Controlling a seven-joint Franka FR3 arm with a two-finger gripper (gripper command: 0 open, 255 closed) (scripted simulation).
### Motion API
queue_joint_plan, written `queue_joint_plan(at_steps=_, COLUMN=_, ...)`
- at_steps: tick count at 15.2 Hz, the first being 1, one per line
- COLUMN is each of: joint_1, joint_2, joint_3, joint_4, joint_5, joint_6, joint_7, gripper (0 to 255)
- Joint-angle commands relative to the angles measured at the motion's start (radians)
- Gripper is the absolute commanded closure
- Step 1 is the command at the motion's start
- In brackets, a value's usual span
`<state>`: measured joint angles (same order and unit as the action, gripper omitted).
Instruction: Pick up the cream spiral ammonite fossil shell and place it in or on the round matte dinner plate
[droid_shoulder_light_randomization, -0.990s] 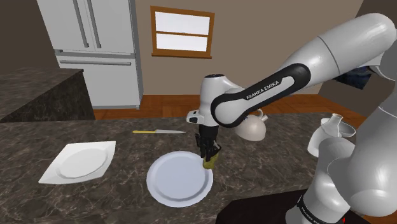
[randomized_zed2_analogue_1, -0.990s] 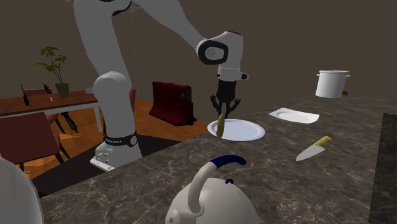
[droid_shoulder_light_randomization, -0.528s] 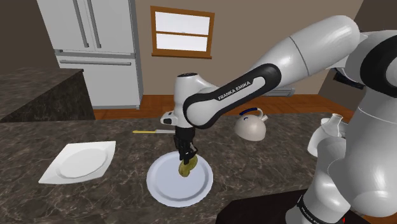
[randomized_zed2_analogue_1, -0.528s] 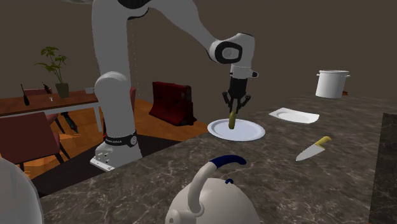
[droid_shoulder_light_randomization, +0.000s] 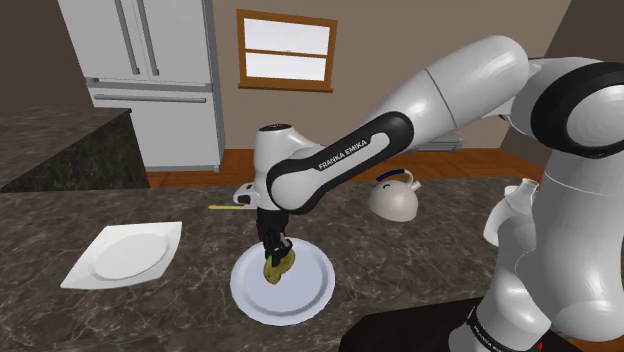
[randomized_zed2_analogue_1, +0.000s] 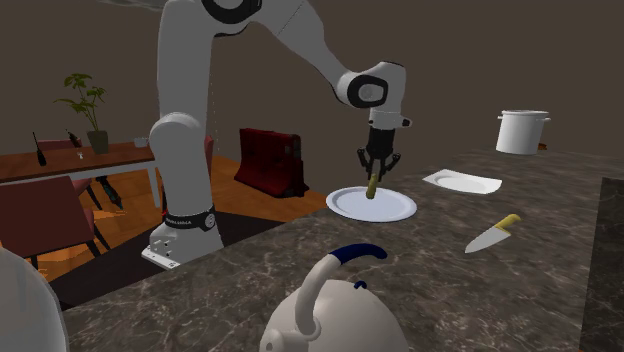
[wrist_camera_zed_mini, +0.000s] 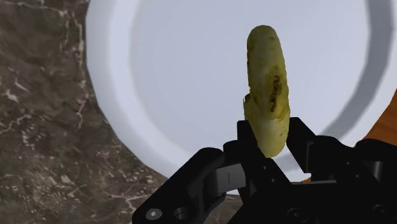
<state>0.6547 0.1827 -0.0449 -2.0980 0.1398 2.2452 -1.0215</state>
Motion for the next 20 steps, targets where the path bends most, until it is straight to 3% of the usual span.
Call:
queue_joint_plan(at_steps=1, joint_1=0.001, joint_2=0.028, joint_3=0.002, joint_4=-0.010, joint_5=0.004, joint_6=0.023, joint_7=-0.005, gripper=255)
queue_joint_plan(at_steps=9, joint_1=-0.001, joint_2=0.097, joint_3=0.006, joint_4=-0.032, joint_5=0.019, joint_6=0.114, joint_7=-0.022, gripper=255)
queue_joint_plan(at_steps=16, joint_1=-0.001, joint_2=0.097, joint_3=0.006, joint_4=-0.032, joint_5=0.020, joint_6=0.114, joint_7=-0.022, gripper=255)
queue_joint_plan(at_steps=17, joint_1=0.000, joint_2=0.096, joint_3=0.006, joint_4=-0.032, joint_5=0.019, joint_6=0.112, joint_7=-0.021, gripper=0)
queue_joint_plan(at_steps=20, joint_1=-0.001, joint_2=0.095, joint_3=0.006, joint_4=-0.031, joint_5=0.019, joint_6=0.110, joint_7=-0.021, gripper=0)
